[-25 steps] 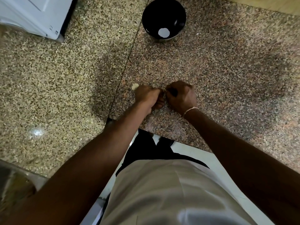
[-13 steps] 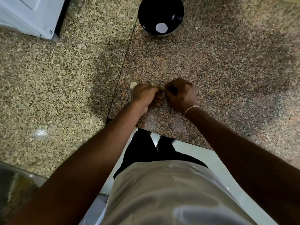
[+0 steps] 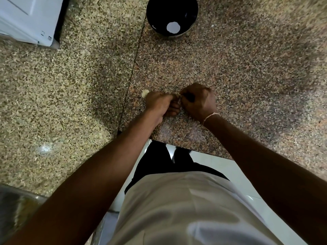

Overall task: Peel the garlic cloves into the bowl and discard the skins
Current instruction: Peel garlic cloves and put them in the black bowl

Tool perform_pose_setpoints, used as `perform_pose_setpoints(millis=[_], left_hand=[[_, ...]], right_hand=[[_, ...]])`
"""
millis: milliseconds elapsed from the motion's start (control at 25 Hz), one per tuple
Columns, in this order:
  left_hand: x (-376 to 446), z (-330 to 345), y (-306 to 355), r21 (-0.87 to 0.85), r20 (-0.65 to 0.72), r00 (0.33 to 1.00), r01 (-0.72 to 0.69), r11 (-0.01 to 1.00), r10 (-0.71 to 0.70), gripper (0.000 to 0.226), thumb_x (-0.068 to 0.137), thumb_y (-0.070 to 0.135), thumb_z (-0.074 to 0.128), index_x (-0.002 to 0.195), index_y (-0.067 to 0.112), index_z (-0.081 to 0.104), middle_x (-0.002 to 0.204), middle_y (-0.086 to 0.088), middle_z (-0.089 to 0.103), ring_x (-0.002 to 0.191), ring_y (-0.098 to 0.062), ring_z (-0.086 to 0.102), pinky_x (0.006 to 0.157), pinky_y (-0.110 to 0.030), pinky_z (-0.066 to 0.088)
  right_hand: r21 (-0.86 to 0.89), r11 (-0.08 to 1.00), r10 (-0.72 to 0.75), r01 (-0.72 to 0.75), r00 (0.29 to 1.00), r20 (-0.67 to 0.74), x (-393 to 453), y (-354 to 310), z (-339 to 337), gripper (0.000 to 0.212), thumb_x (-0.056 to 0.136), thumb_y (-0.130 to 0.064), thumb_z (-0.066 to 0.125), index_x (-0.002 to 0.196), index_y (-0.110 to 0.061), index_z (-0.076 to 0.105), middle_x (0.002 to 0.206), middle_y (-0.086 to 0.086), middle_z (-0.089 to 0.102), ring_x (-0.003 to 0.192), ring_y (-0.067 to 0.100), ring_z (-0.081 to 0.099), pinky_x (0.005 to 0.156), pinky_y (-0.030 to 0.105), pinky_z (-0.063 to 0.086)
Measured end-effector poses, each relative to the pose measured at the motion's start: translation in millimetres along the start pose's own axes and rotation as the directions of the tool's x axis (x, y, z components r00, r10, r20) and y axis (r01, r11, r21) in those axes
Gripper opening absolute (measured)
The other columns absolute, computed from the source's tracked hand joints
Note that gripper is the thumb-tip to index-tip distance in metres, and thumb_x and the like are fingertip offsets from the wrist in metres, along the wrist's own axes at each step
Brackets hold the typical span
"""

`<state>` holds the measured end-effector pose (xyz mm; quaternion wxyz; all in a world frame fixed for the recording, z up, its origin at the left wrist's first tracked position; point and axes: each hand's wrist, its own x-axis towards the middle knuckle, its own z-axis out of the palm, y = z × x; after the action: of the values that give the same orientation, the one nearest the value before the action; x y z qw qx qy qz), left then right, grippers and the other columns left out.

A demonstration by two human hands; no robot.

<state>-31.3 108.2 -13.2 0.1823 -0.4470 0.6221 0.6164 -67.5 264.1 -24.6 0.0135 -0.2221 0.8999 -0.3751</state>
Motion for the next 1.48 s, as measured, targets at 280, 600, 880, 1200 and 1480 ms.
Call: perform_pose_setpoints(millis=[280, 600, 880, 1200, 1480], left_hand=[[3.9, 3.9, 2.0, -0.009, -0.019, 1.0, 0.015, 1.0, -0.015, 0.022, 0.092, 0.016, 0.076, 0.082, -0.003, 0.078, 0.068, -0.018, 0.075, 0.048, -0.026, 0.071, 0.043, -0.027, 0.055], [1.1, 3.8, -7.1, 0.001, -0.01, 0.998, -0.067, 0.998, 0.067, 0.026, 0.091, 0.023, 0.082, 0.084, -0.001, 0.076, 0.068, -0.017, 0.075, 0.052, -0.028, 0.073, 0.045, -0.029, 0.057], [-8.3, 3.1, -9.9, -0.023, -0.012, 0.983, -0.182, 0.983, 0.181, 0.006, 0.094, 0.015, 0.078, 0.096, 0.011, 0.073, 0.075, -0.01, 0.078, 0.059, -0.025, 0.075, 0.053, -0.036, 0.061], [-24.6, -8.6, -17.0, -0.146, 0.088, 0.984, -0.143, 0.979, 0.157, 0.005, 0.1, 0.011, 0.069, 0.096, 0.011, 0.073, 0.079, -0.009, 0.078, 0.065, -0.018, 0.074, 0.052, -0.032, 0.06], [-33.3, -21.5, -17.4, -0.224, 0.134, 0.979, -0.118, 0.967, 0.151, 0.009, 0.101, 0.004, 0.066, 0.096, 0.007, 0.072, 0.08, -0.01, 0.076, 0.067, -0.022, 0.073, 0.056, -0.037, 0.064]], right_hand=[[-0.018, 1.0, -0.007, 0.007, 1.0, 0.008, 0.1, -0.8, -0.8, 0.01, 0.084, -0.009, 0.07, 0.09, -0.007, 0.078, 0.088, 0.008, 0.075, 0.077, 0.024, 0.07, 0.066, 0.033, 0.055], [-0.007, 0.998, 0.069, -0.069, 0.996, 0.058, -2.1, -2.9, -3.2, 0.016, 0.089, -0.017, 0.068, 0.101, -0.012, 0.077, 0.095, 0.004, 0.073, 0.081, 0.017, 0.067, 0.068, 0.027, 0.053], [0.037, 0.995, 0.091, -0.094, 0.994, 0.061, -4.9, -9.0, -7.2, 0.014, 0.09, -0.019, 0.068, 0.1, -0.012, 0.074, 0.094, 0.005, 0.07, 0.083, 0.021, 0.066, 0.072, 0.038, 0.055], [0.119, 0.991, 0.066, -0.063, 0.998, -0.019, -21.6, -20.2, -2.9, 0.013, 0.091, -0.013, 0.071, 0.103, -0.011, 0.076, 0.099, 0.003, 0.075, 0.088, 0.018, 0.069, 0.078, 0.033, 0.057], [0.165, 0.985, 0.045, -0.039, 0.998, -0.033, -23.8, -27.0, 1.1, 0.011, 0.092, -0.013, 0.073, 0.102, -0.011, 0.077, 0.098, 0.0, 0.075, 0.084, 0.007, 0.065, 0.075, 0.025, 0.055]])
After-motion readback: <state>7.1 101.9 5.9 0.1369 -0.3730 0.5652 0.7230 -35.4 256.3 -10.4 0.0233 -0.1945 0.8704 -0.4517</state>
